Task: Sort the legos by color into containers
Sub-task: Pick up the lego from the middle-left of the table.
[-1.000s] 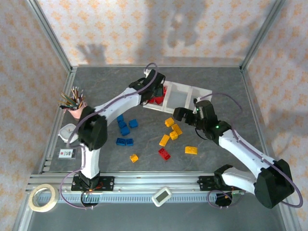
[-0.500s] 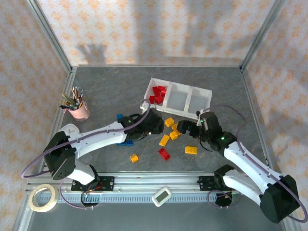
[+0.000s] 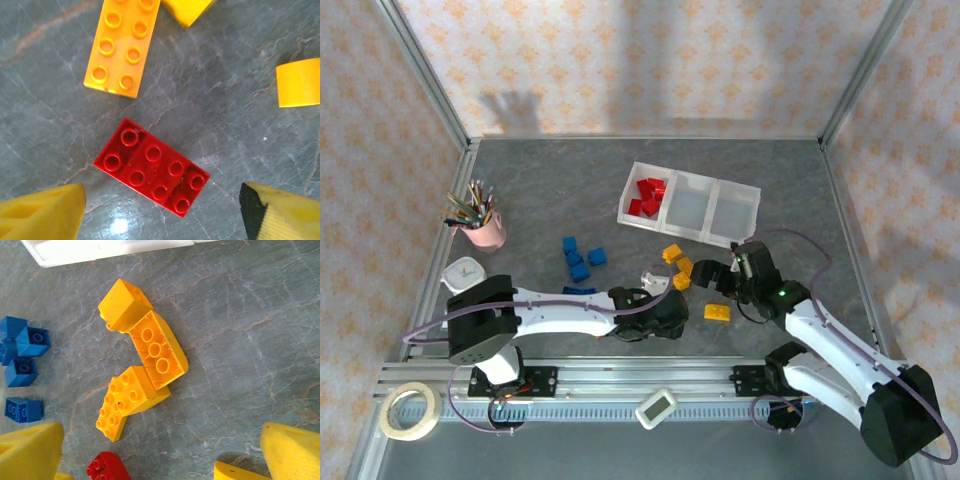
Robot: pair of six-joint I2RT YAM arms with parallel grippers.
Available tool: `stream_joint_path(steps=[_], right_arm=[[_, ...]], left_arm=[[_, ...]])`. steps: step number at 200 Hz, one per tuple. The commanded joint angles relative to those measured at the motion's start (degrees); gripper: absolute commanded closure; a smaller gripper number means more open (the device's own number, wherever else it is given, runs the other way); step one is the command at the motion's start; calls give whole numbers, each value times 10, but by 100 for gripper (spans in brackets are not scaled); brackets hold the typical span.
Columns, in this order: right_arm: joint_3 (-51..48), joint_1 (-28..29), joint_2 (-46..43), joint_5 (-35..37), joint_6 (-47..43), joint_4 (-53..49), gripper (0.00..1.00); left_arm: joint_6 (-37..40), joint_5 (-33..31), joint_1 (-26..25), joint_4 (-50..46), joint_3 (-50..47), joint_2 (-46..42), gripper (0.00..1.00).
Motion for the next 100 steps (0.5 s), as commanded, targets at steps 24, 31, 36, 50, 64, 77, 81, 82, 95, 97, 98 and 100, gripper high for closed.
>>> stream_joint_path(steps=[24,31,36,50,64,77,81,82,95,97,98,100], right_arm=[[-2,-23,10,17,2,4,0],[-2,-30,11,11,1,5,0],[-4,-35,11,8,-1,7,0],[-6,-45,11,1,-4,8,0],[-6,-52,11,-6,-7,8,0],[-6,-53,10,-7,-7,9,0],[-6,-54,11,-8,-7,9,0],[-6,-54,11,-8,-7,10,0],[-7,-54,12,-9,-8,13,0],[-7,-55,12,-9,-8,12,0],[-8,-54,13,-9,-8,12,0],[-7,-55,13,-9,-8,12,0]], left_arm=[[-60,14,-7,48,-13,18,21],[-62,10,-8,47,-11,25,22],[-63,6,-8,46,-10,28,22],[-61,-6,-8,42,-1,40,24],[-61,-16,-8,34,12,52,26],[-64,-25,-8,36,16,62,28],[-65,-27,-8,37,17,65,29],[-65,-28,-7,37,17,65,29],[-67,-39,-7,35,26,77,32],[-67,-40,-8,34,27,79,32],[-67,-41,-8,33,28,80,33],[-67,-42,-8,32,30,83,33]])
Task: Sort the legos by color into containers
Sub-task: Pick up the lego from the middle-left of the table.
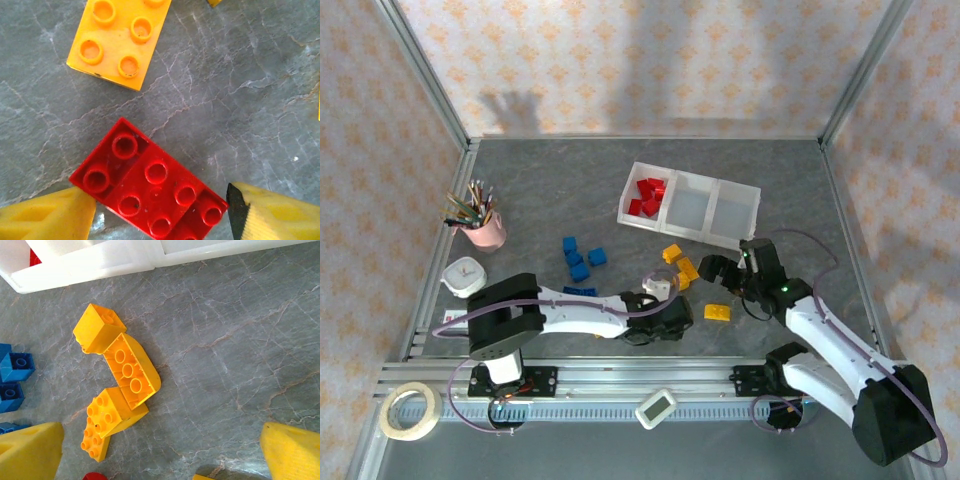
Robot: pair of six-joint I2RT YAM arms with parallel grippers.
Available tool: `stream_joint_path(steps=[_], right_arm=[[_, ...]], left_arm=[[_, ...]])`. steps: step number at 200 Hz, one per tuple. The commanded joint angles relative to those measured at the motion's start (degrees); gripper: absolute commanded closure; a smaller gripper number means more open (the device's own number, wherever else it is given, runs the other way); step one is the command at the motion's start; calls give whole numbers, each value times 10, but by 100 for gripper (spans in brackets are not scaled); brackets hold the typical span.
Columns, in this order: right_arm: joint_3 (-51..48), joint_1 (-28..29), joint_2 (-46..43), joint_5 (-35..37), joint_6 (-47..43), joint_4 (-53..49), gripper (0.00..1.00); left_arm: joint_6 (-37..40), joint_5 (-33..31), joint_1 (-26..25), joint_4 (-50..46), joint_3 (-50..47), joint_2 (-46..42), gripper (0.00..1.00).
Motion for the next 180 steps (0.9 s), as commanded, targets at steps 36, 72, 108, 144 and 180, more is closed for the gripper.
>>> stream_joint_path(steps=[36,72,108,144,180], right_arm=[[-6,-4,3,-8,-9,14,0],[-6,-5,4,-7,-10,13,0],[-4,-5,4,-7,-10,13,0],[-2,-5,5,-13,-10,16,0],[0,-5,5,-24,-14,18,0]], left_arm=[[-14,-65,-5,-16,49,47,37],[-10,-82,-4,-25,72,72,44],[-14,-94,-4,-31,65,71,53],[-18,-97,-4,-27,53,59,65],[-19,-96,-4,-22,36,39,75]])
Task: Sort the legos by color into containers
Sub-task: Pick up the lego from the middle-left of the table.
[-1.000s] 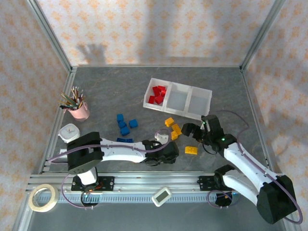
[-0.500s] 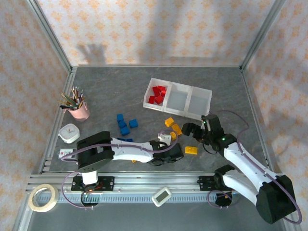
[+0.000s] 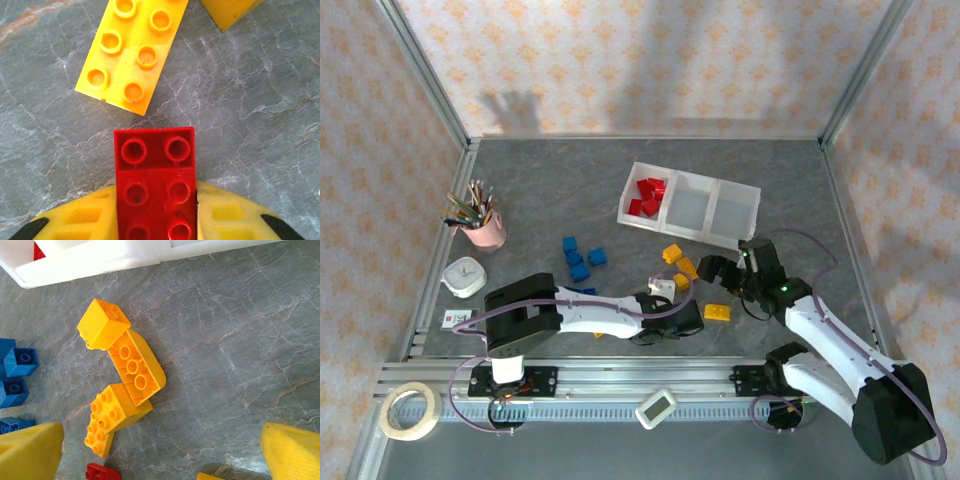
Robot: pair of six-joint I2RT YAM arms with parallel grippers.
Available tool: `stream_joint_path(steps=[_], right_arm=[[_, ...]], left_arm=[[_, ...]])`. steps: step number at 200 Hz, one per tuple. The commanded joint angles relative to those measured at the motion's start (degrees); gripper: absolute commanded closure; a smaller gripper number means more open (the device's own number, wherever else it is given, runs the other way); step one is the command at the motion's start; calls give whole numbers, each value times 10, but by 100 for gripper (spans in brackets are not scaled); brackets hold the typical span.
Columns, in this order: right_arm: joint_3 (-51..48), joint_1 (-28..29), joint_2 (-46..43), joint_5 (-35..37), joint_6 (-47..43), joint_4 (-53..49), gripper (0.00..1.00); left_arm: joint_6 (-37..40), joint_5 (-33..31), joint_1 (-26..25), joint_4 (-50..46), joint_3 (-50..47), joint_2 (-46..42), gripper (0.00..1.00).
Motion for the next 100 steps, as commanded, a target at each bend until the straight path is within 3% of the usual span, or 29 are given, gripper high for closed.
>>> stream_joint_path(steps=[1,61,100], right_arm=[[0,-4,0,-9,-12,14,0],[26,-3,1,-76,-32,44,0],[70,-3,10,-60,-38,60,0]], left_arm=[[-7,-31,7,33,-18,-11,76],[10,-61,21,11,-46,-122,80],[82,-91,98,-2,-20,-173,82]])
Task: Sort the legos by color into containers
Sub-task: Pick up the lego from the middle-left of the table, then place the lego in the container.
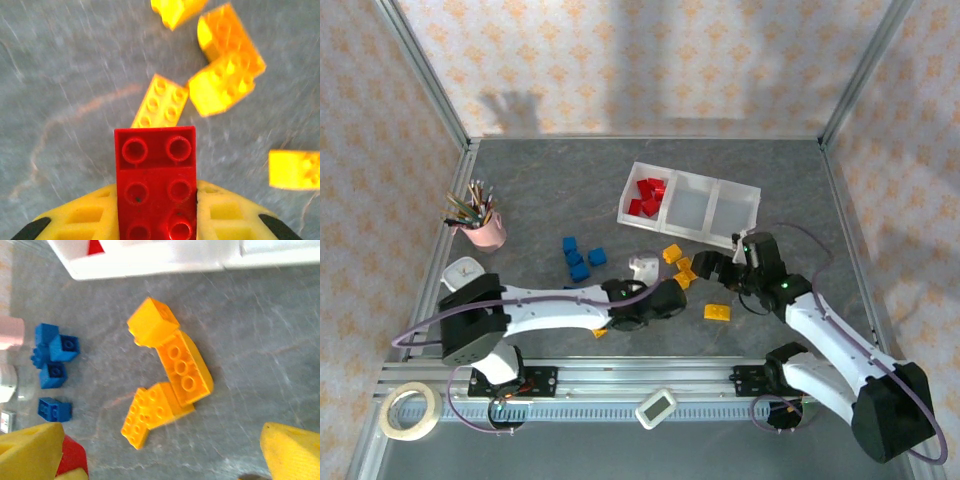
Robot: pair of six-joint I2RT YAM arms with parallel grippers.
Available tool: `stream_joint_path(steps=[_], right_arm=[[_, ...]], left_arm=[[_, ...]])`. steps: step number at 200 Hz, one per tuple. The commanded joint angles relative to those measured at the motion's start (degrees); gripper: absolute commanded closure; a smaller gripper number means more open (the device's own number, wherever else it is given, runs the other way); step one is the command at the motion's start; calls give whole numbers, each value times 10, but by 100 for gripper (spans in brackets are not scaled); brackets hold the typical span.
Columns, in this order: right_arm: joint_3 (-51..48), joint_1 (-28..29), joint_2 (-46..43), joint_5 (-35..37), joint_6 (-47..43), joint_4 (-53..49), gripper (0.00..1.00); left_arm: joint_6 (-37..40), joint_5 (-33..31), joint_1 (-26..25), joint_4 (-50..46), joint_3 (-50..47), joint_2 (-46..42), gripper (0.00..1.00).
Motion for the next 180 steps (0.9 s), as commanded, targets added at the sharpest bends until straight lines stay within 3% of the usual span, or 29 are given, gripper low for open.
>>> stream_joint_path(steps=[1,65,131,140,161,180], right_arm=[[42,-3,3,4,-12,34,0],[88,-3,69,79,14,71,0],[140,-3,136,68,-2,103,0],[151,-4,142,62,-11,95,0],[168,-3,156,60,-19,77,0],[177,-3,164,47,-25,64,0]], left_arm=[[60,-53,47,-17,23,-28,82],[194,-17,226,52,150,58,82],[261,13,318,41,401,290,81],[267,8,321,30,438,315,78],[268,5,327,-16,510,352,60],[283,5,331,-27,528,351,51]])
